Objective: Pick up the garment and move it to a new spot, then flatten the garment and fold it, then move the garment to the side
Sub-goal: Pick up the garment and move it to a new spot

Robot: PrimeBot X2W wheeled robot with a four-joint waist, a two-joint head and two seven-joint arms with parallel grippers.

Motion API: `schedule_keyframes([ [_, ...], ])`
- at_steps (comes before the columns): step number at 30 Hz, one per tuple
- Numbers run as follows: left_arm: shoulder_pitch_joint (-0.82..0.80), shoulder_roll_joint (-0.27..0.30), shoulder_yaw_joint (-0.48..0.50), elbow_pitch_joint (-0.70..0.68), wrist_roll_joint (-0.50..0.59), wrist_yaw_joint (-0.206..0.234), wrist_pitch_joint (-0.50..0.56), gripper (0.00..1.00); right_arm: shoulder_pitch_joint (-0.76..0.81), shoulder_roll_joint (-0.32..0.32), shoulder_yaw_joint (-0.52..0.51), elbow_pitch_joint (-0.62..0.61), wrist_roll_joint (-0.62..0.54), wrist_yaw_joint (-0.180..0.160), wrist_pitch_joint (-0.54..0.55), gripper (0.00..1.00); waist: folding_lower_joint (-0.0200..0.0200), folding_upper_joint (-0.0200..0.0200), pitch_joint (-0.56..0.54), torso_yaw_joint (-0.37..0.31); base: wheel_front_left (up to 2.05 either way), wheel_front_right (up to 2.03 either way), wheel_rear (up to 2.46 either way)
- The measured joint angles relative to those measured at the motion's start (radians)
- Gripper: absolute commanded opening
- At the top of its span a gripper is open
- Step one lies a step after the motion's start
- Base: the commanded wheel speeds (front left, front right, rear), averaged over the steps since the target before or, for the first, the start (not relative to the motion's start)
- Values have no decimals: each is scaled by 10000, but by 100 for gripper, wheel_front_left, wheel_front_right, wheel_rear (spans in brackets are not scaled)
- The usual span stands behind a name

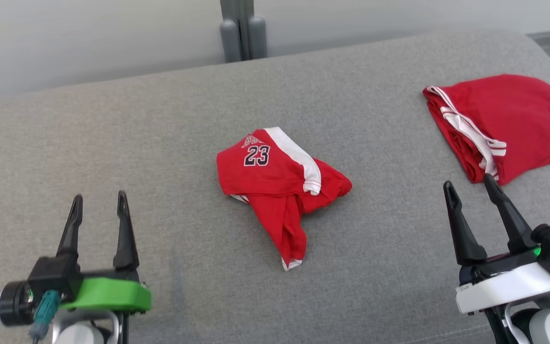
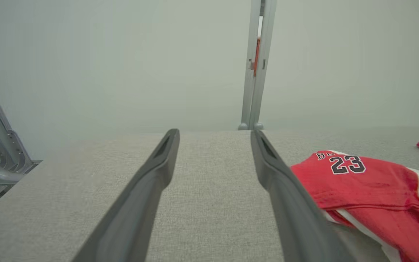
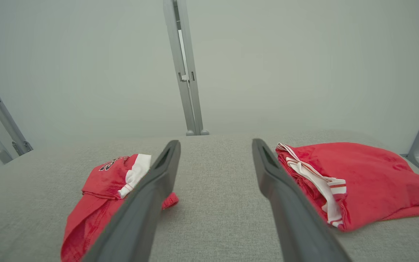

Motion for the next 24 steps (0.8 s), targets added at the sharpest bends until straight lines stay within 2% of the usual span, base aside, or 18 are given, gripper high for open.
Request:
schedule_keyframes([
  [12, 1545, 144, 17, -221, -58, 27, -29, 100, 949, 251, -21, 161, -12, 0, 326, 100, 0, 0, -1099, 184, 0, 0, 0],
  [24, 1744, 128, -115, -63, -159, 65, 102, 100, 1026, 284, -21, 144, -6, 0, 343, 100, 0, 0, -1224, 225, 0, 0, 0],
])
